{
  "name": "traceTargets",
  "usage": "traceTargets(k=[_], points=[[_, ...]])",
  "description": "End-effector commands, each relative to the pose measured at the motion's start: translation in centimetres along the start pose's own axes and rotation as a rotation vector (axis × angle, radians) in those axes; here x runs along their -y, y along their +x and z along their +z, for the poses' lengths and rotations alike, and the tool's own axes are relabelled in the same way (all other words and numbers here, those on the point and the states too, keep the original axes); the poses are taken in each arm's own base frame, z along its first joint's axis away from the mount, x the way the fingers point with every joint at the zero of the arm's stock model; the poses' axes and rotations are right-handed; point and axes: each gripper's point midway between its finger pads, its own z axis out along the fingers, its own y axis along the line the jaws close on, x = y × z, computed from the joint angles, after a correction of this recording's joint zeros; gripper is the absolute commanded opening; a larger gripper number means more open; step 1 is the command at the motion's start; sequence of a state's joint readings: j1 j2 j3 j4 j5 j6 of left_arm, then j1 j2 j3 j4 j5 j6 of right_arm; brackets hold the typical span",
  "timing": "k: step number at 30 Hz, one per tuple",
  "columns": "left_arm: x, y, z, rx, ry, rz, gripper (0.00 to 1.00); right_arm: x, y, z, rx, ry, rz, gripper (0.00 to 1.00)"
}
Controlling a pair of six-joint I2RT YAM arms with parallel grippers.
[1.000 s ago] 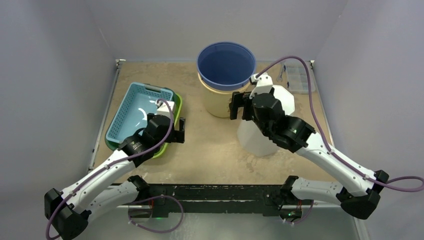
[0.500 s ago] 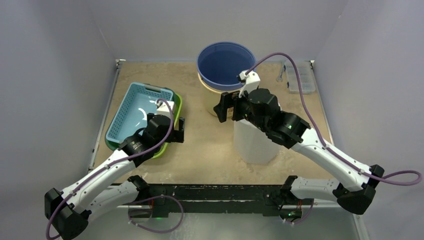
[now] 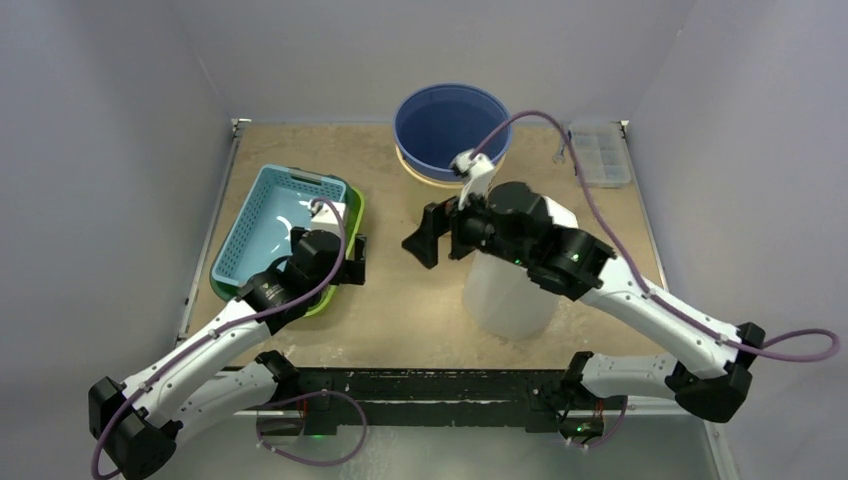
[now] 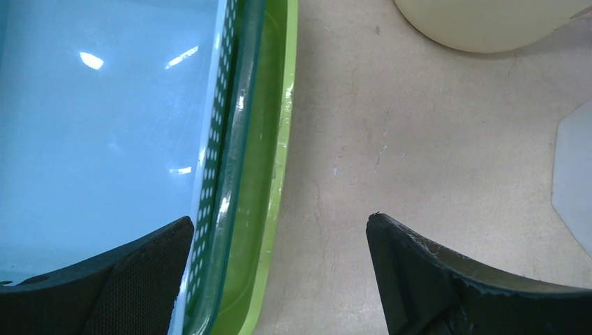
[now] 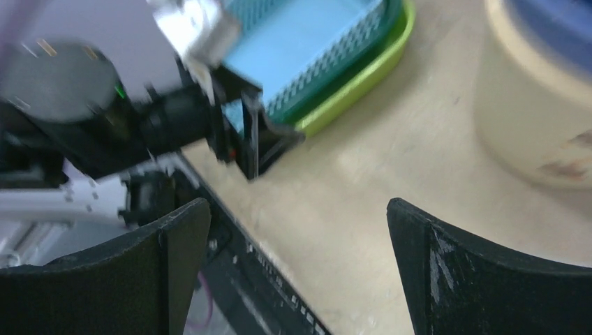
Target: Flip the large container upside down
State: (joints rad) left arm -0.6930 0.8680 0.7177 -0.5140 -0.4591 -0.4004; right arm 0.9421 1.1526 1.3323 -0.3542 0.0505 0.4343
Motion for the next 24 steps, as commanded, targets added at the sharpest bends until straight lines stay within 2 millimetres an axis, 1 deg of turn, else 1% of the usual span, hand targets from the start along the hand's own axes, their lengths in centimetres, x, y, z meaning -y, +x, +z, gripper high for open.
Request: traceTargets(k=[1, 3, 7, 9, 11, 13, 16, 18, 19, 20, 22, 24], points=[[-1.2, -2.5, -1.1, 0.074, -0.057, -0.041, 0.93, 0.8, 7.8, 1.6, -0.213, 0.086, 0.051, 0.99], [-1.7, -2.7, -1.4, 0.087, -0.078, -0.051, 0.93, 2.7, 9.7, 1.4, -0.261, 0.188, 0.084, 0.99], [-2.1, -2.9, -1.6, 0.103, -0.091, -0.064, 0.93, 5.7, 14.1, 0.5, -0.365, 0.304, 0.094, 0.99], [-2.0, -2.8, -1.6, 0.099, -0.088, -0.061, 0.93, 7.6, 15.5, -0.3, -0.392, 0.397, 0.085, 0.99], [-1.9, -2.6, -1.5, 0.091, -0.087, -0.058, 0.93, 9.9, 16.5, -1.6, -0.398, 0.538, 0.114, 0.99], [-1.8, -2.5, -1.3, 0.081, -0.083, -0.056, 0.93, 12.3, 15.9, -2.3, -0.342, 0.649, 0.076, 0.99], [-1.6, -2.3, -1.1, 0.066, -0.079, -0.049, 0.93, 16.3, 13.7, -3.5, -0.267, 0.806, 0.058, 0.99], [-1.5, -2.2, -1.0, 0.060, -0.075, -0.045, 0.93, 19.3, 12.2, -4.0, -0.230, 0.863, 0.070, 0.99], [-1.4, -2.1, -1.0, 0.058, -0.073, -0.043, 0.93, 20.4, 11.6, -4.0, -0.225, 0.867, 0.052, 0.99], [-1.4, -2.1, -1.0, 0.057, -0.071, -0.042, 0.93, 21.4, 10.9, -3.8, -0.205, 0.871, 0.043, 0.99], [-1.3, -2.1, -0.9, 0.053, -0.068, -0.041, 0.93, 22.9, 10.2, -3.7, -0.207, 0.871, 0.043, 0.99], [-1.3, -2.0, -0.9, 0.049, -0.069, -0.038, 0.93, 23.5, 9.8, -3.5, -0.221, 0.866, 0.084, 0.99]])
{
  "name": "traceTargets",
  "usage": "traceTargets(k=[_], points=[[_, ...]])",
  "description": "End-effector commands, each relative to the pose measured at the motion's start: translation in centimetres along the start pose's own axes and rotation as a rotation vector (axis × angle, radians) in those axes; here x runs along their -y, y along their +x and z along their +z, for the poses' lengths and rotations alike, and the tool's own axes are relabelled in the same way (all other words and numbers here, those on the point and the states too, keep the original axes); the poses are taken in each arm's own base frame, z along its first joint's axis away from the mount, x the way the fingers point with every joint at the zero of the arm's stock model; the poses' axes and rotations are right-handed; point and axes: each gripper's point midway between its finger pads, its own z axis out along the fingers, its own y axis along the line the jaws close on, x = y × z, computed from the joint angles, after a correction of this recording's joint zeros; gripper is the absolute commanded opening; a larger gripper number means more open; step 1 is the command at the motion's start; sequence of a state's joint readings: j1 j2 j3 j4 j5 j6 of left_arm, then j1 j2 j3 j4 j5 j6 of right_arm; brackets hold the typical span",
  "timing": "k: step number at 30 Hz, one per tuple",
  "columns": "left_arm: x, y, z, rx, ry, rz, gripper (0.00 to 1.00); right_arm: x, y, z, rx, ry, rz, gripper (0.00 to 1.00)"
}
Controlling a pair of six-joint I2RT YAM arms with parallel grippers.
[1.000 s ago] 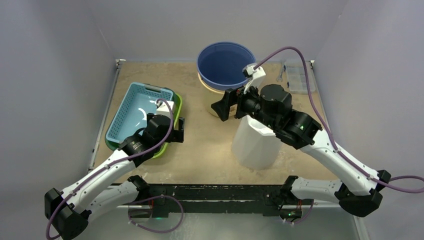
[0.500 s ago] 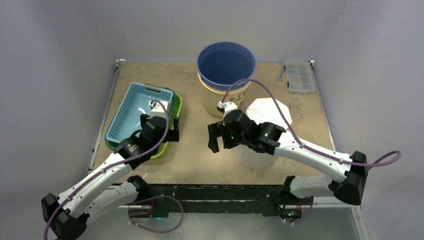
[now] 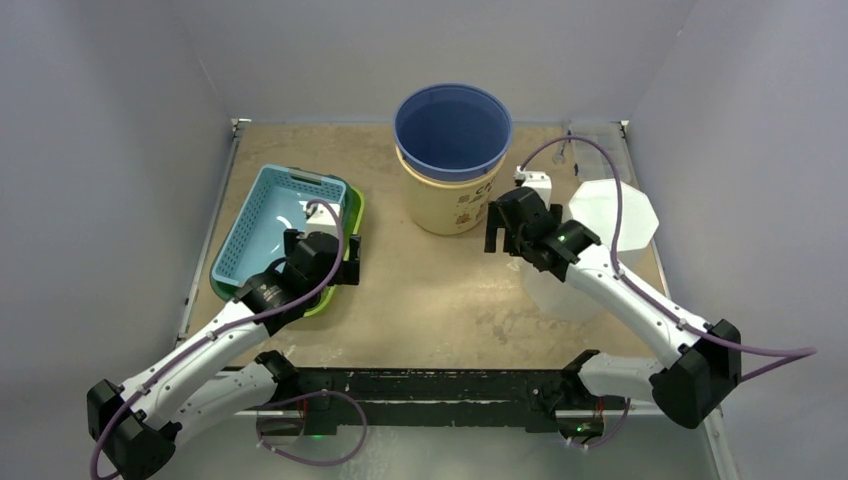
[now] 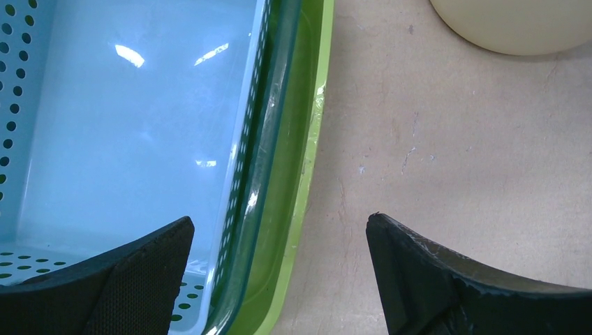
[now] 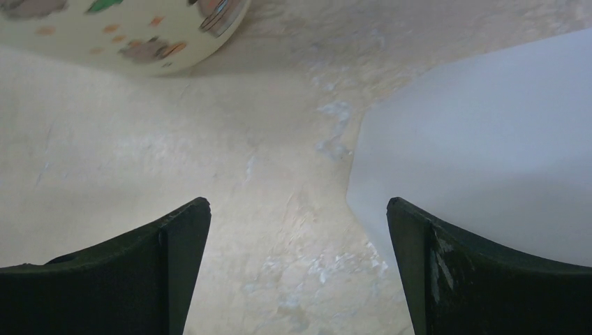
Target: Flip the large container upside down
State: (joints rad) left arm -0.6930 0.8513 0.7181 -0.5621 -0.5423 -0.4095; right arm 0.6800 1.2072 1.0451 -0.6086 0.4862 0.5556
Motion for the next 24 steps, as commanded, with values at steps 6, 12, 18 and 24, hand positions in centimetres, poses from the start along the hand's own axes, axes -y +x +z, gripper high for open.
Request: traceTargets(k=[6, 12, 18, 24], points=[[0.4, -2.2, -0.5, 0.043, 0.014, -0.045, 0.93, -3.4, -2.1, -2.5, -0.005, -0.287, 0.097, 0.99], [0.5, -2.1, -0.4, 0.040, 0.015, -0.041, 0.93, -2.4, 2.0, -5.6, -0.061, -0.370, 0.318, 0.99], [0.5, -2.2, -0.4, 0.040, 0.015, -0.037, 0.92, 1.7, 5.0, -6.3, -0.105, -0.205, 0.383, 0.99], [0.4, -2.3, -0.5, 0.046, 0.014, -0.042, 0.92, 6.9, 3.0, -6.9, 0.061, 0.037, 0.507, 0.99]])
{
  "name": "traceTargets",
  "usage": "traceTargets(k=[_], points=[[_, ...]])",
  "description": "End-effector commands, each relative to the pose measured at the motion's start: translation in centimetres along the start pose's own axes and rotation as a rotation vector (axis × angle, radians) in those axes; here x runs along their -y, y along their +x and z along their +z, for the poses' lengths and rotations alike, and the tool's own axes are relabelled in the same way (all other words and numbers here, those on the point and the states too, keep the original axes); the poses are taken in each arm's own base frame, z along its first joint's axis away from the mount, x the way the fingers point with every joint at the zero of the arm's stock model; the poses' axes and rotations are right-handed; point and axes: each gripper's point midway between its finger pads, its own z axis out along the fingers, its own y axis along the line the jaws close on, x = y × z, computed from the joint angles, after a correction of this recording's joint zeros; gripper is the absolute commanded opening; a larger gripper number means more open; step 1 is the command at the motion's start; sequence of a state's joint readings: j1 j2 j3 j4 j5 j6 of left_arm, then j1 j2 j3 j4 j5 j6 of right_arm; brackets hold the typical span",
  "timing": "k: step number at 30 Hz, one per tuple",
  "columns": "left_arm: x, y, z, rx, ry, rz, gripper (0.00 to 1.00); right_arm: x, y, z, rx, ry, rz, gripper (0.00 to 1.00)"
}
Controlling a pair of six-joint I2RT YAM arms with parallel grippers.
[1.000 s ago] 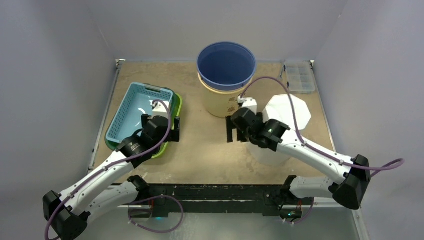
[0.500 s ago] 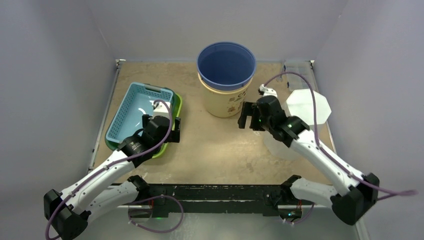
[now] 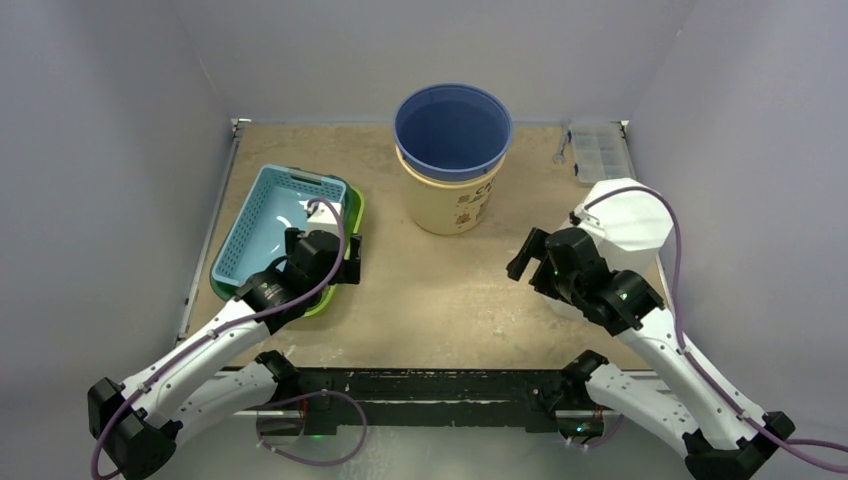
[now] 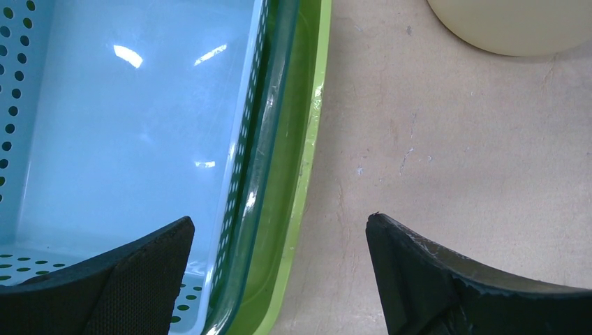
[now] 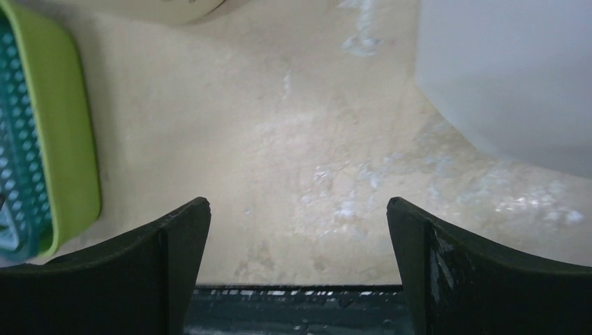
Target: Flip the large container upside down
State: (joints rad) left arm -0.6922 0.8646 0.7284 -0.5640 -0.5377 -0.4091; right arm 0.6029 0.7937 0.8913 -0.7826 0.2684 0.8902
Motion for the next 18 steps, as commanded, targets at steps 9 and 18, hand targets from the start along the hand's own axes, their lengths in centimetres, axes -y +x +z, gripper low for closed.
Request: traceTargets(k=[9, 18], points=[[0.8, -1.9, -0.4, 0.038, 0.041, -0.034, 0.92, 4.0, -11.2, -0.5, 0.423, 0.402, -0.156, 0.99], [0.9, -2.0, -0.6, 0.042, 0.049, -0.035, 0.91, 3.6, -11.2, -2.3, 0.382, 0.344, -0.120, 0.99]])
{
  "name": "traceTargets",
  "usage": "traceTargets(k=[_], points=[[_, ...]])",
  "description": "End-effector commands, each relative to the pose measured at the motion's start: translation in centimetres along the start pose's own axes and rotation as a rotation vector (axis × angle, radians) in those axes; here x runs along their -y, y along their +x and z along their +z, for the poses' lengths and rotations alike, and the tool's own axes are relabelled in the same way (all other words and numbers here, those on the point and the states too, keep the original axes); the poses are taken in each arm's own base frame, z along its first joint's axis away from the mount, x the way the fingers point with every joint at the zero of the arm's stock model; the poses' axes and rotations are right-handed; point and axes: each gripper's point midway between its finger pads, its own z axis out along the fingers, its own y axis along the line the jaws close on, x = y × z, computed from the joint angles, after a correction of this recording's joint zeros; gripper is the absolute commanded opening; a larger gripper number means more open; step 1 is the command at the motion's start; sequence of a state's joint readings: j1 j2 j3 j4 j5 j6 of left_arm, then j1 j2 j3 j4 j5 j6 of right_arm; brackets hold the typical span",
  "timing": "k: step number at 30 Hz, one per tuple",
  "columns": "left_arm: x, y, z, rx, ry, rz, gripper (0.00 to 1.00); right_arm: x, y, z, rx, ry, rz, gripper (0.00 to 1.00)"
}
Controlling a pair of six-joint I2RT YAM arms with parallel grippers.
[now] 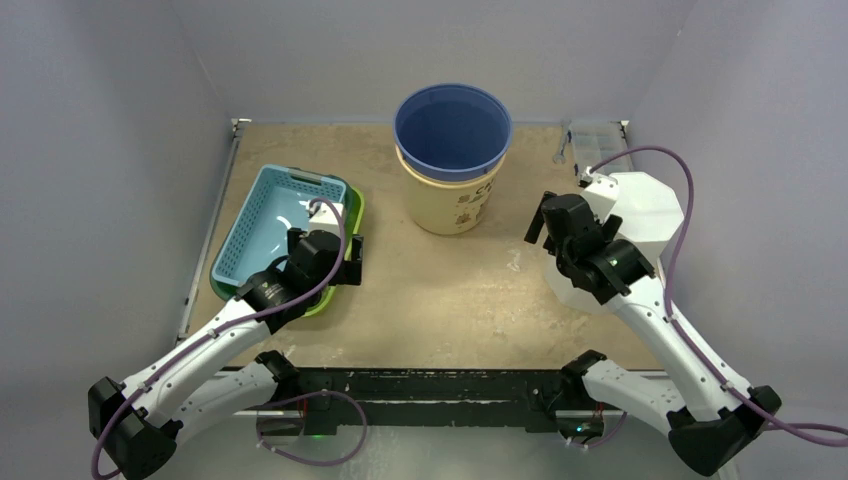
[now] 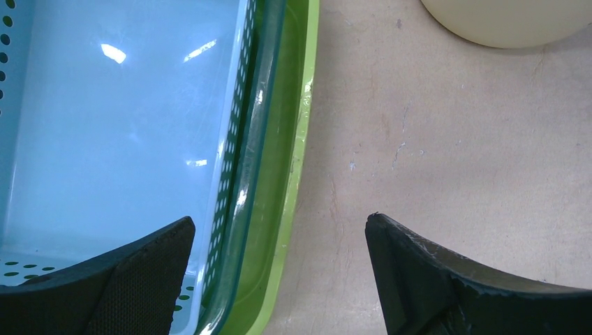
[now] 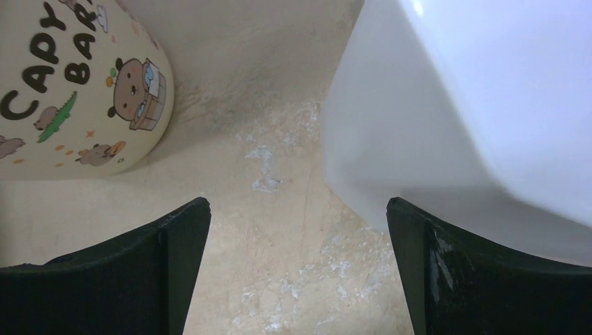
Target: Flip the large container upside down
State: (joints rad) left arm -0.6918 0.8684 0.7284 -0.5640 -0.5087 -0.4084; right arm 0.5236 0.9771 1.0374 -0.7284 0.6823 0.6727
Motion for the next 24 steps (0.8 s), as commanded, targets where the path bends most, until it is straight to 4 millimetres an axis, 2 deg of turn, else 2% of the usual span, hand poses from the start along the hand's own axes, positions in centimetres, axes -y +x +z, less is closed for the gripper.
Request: traceTargets(k=[1, 3, 5, 9, 12, 17, 20, 24], points=[[0.5, -2.3, -0.6, 0.057, 0.023, -0.037, 0.91, 2.2, -1.8, -2.5, 0.044, 0.036, 0.063, 0.99], [0.5, -2.3, -0.6, 0.058, 0.025, -0.036, 0.91, 3.6, -1.0, -2.8, 0.042, 0.078, 0.107, 0.99], [0.6, -2.3, -0.6, 0.056, 0.028, -0.033, 0.91, 4.2, -0.1, -2.5, 0.049, 0.087, 0.147, 0.99], [0.6, -2.2, -0.5, 0.053, 0.028, -0.027, 0.91, 5.4, -0.2, -2.2, 0.090, 0.150, 0.203, 0.99], [0.7, -2.1, -0.3, 0.046, 0.029, -0.019, 0.91, 6.1, -1.3, -1.7, 0.149, 0.195, 0.212, 0.99], [1.0, -2.0, -0.4, 0.040, 0.042, -0.019, 0.90, 7.7, -4.6, -0.3, 0.225, 0.268, 0.198, 0.99], [1.0, -2.2, -0.4, 0.049, 0.048, -0.027, 0.90, 8.9, -6.2, 1.8, 0.231, 0.271, 0.185, 0.99], [1.0, -2.1, -0.4, 0.045, 0.046, -0.025, 0.90, 8.7, -8.1, 4.4, 0.214, 0.201, 0.171, 0.99]])
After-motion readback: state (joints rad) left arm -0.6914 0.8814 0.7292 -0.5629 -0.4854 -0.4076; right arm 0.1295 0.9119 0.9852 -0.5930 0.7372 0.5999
